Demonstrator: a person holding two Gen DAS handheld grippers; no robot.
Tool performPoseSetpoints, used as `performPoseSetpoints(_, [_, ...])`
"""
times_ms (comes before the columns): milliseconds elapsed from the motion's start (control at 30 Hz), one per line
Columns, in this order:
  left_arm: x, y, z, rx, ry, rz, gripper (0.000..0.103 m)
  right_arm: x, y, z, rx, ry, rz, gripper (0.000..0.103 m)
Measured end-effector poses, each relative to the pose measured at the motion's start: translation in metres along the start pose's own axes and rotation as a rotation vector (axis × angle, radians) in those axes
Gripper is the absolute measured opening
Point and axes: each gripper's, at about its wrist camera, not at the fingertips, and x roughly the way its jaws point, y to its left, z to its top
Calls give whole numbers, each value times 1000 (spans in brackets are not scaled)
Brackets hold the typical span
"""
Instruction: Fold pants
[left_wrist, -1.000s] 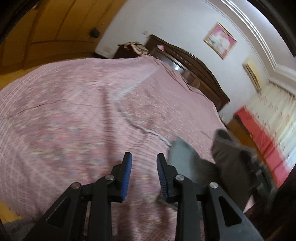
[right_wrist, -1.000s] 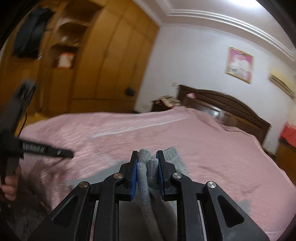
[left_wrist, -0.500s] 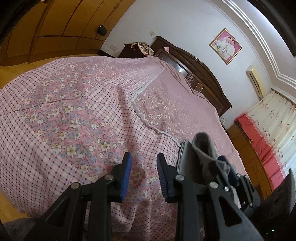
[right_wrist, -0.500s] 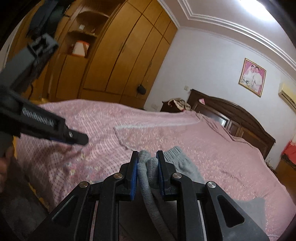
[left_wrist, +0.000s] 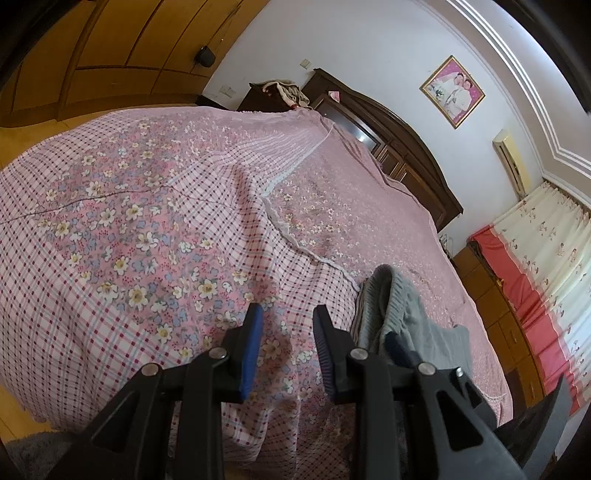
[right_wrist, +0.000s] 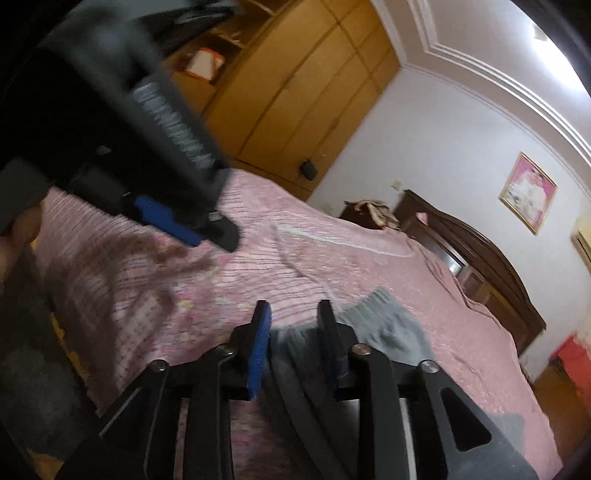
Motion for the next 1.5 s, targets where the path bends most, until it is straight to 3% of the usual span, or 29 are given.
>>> performPoseSetpoints(67, [-1, 1, 0, -4, -1, -1, 29, -1, 2, 0, 12, 2, 49, 50])
performPoseSetpoints(200, [-4, 4, 0, -24, -19, -6, 29, -21, -14, 4, 147, -60, 177, 52])
performPoseSetpoints(333, [-9, -3, 0, -5, -57, -28, 29, -49, -60, -1, 328, -70, 275, 53])
performPoseSetpoints(467, [-2, -29, -6, 101, -32, -28, 29, -70, -105, -30, 359, 11, 224, 54])
performPoseSetpoints(567, [7, -58, -16, 226, -11, -23, 29, -89, -136, -57, 340, 78, 117, 54])
performPoseSetpoints(800, [16, -113, -33, 361, -26, -113, 29, -121, -216, -130, 597, 153, -7, 54])
performPoseSetpoints(900, [27, -127, -37, 386, 1, -141, 30, -117, -250, -161, 819, 144, 79, 54])
performPoseSetpoints(1000, [49, -131, -43, 407, 65, -42, 29, -105, -272, -185, 991, 138, 203, 54])
performPoseSetpoints(1133, [64, -126, -48, 408, 108, 21, 28, -91, -287, -215, 1137, 180, 240, 54])
performPoseSetpoints(1233, [63, -127, -50, 407, 99, 25, 28, -88, -285, -232, 1175, 216, 239, 52])
performPoseSetpoints(1400, [48, -137, -59, 448, 63, 41, 28, -85, -279, -215, 1040, 285, 181, 46])
performPoseSetpoints(1500, [42, -160, -55, 457, 53, -31, 28, -93, -284, -200, 991, 245, 154, 31])
